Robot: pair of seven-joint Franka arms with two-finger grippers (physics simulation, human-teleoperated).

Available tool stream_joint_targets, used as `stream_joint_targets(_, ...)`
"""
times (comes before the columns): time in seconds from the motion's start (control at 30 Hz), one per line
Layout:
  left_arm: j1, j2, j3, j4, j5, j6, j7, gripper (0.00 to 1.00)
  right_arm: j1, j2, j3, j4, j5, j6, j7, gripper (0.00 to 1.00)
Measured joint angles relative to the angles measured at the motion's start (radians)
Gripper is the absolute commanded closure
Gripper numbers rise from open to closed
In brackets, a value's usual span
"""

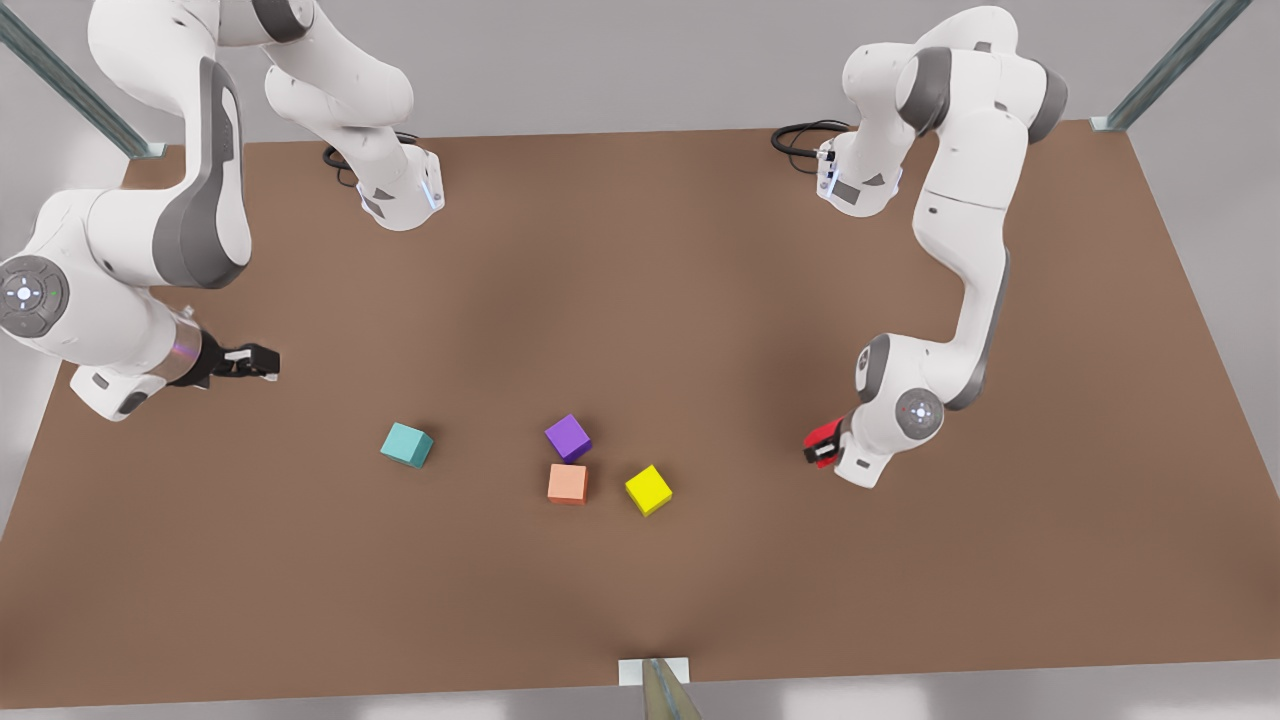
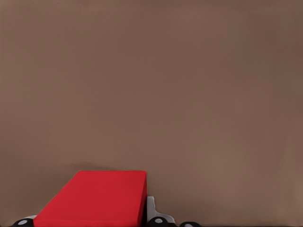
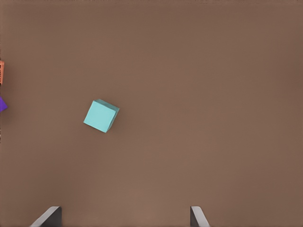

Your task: Pick up red wooden cube and pass to hand red wooden cube and place in blue wooden cube

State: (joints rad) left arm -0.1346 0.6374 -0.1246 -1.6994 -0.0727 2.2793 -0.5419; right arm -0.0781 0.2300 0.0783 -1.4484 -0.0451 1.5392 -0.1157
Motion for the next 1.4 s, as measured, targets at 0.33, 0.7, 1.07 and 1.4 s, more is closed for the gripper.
stream_joint_targets(0.33,-0.008,0.274,-0.459,0.499,-0.42,-0.208,0.022,0.38,0.03,0.604,0.285,0.367,0.646,0.157,-0.306,0.01)
stream_joint_targets(0.7,0.004,0.343,-0.564,0.437,-0.796,-0.012,0.336,0.38,-0.021,0.675,0.301,0.261,0.995,0.265,-0.946,0.0)
stream_joint_targets(1.07,0.014,0.353,-0.565,0.369,-1.044,0.072,0.758,0.38,-0.02,0.662,0.368,0.103,1.147,0.24,-1.418,0.0)
stream_joint_targets(1.4,0.006,0.367,-0.565,0.369,-1.161,0.088,0.981,0.4,-0.006,0.592,0.377,-0.07,1.25,0.323,-1.69,0.01)
